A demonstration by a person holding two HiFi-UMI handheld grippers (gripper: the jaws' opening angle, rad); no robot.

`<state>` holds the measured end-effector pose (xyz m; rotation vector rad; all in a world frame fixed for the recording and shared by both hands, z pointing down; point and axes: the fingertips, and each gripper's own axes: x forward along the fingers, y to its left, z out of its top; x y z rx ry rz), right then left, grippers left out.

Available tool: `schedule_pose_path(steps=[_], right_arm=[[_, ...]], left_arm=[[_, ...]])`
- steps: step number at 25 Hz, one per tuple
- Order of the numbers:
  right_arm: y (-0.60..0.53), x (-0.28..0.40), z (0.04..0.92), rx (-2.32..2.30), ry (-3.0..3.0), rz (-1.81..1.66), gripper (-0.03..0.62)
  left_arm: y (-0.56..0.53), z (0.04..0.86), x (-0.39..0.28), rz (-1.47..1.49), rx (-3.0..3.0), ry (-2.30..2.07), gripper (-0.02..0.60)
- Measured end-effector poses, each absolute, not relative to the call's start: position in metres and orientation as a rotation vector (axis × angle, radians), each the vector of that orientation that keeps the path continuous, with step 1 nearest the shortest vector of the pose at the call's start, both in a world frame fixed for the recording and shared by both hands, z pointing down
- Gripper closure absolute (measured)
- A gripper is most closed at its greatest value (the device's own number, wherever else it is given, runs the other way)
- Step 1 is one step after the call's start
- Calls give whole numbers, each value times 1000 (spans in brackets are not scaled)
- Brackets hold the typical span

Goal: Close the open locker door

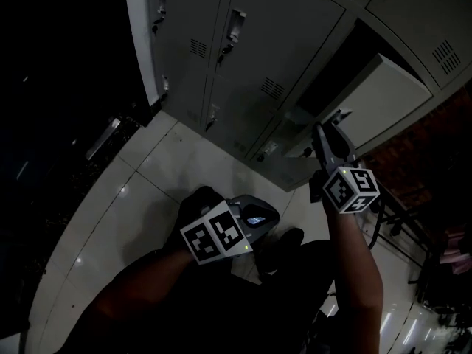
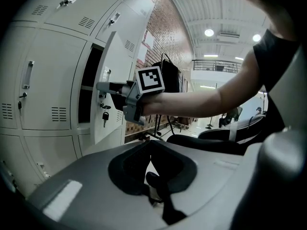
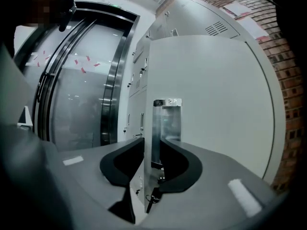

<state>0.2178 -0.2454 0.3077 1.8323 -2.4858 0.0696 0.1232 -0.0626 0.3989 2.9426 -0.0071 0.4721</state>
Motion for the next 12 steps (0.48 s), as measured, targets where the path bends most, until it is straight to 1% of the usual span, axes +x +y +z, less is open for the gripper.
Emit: schedule_pose_path(steps=[12], right_arm=[[-322, 235, 309, 1964, -2345, 59, 503]], left_arm=[[-61, 403, 126, 479, 2933, -3, 569]])
